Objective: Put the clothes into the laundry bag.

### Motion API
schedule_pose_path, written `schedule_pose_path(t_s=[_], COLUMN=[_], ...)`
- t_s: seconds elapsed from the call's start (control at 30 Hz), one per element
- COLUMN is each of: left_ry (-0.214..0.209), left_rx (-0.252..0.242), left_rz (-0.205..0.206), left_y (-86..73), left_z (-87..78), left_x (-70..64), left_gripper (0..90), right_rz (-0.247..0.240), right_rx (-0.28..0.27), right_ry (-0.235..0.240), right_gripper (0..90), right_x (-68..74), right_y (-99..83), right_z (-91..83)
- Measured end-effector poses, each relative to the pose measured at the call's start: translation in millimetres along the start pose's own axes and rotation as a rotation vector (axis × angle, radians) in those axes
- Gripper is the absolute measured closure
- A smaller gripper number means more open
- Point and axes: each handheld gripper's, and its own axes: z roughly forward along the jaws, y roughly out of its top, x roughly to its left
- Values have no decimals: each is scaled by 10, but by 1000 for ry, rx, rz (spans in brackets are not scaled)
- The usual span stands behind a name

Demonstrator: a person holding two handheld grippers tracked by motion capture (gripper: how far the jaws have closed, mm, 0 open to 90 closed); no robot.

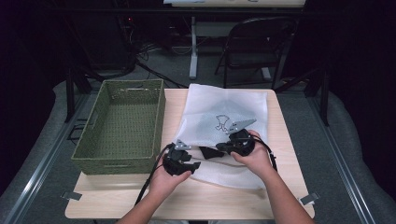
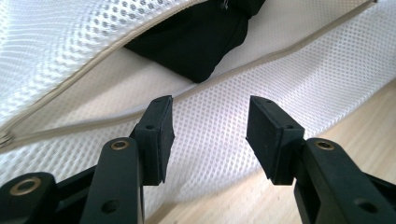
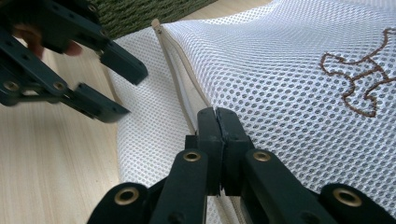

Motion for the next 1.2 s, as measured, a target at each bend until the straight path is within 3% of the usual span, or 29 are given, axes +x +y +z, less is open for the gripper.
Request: schedule_pose_path(t_s=[0.4, 0.7, 1.2], left_ry=[33, 49, 64], left_rx=[-24, -31, -28], left_rz=[2, 26, -2], left_y=[-145, -221, -437], left_z=[-214, -332, -467], left_x=[52, 14, 46], left_gripper=[520, 522, 503], right_rz=[8, -8, -17], right_rx=[23, 26, 8], right_ry=[11, 33, 37], right_gripper=[898, 898, 898], right_x=[33, 86, 184], right_y=[-56, -107, -222], right_z=[15, -86, -274])
